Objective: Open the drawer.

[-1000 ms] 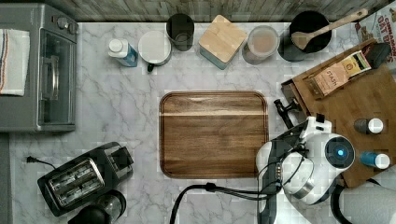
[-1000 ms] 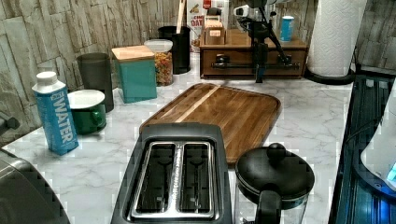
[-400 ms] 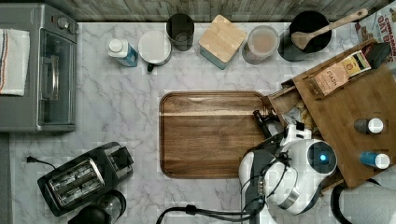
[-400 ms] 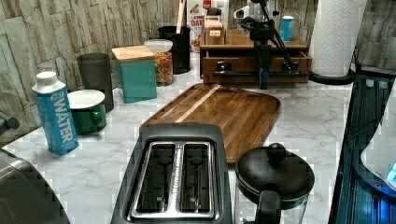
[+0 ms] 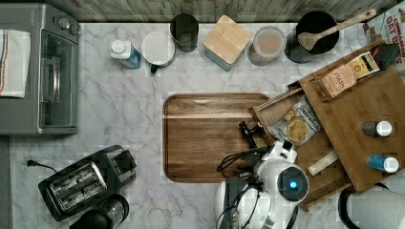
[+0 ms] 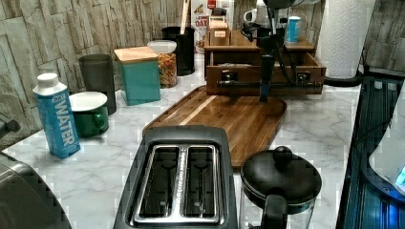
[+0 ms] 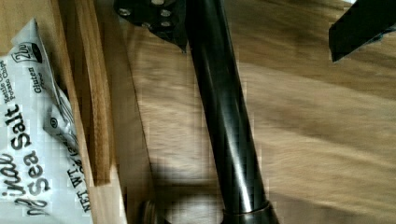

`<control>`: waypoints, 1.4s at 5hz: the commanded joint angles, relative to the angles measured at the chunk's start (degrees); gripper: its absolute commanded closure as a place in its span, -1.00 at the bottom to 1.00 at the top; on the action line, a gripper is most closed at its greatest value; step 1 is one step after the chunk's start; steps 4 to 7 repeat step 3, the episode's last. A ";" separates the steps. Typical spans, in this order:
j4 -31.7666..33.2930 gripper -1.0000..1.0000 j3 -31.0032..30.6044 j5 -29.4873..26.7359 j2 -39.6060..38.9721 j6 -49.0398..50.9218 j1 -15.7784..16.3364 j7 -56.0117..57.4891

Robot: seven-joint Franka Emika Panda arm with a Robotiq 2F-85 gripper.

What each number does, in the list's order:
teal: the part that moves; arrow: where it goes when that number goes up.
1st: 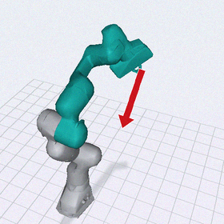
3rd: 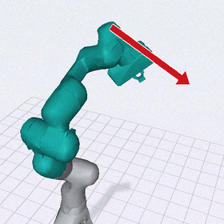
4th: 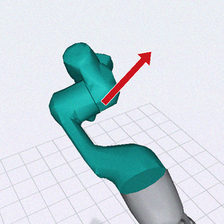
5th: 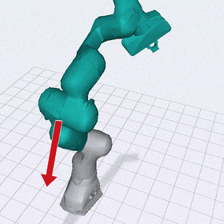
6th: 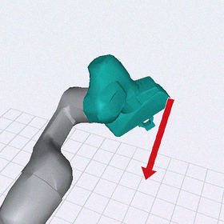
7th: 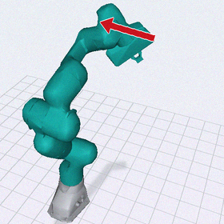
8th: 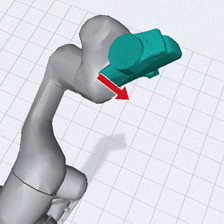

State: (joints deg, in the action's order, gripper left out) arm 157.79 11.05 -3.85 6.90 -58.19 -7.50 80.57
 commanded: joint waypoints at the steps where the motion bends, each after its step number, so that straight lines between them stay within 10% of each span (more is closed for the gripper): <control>1: 10.76 -1.00 -8.59 -3.36 13.66 -0.86 11.84 1.09; 7: 10.79 -1.00 -7.59 -2.69 13.69 -0.88 12.66 0.61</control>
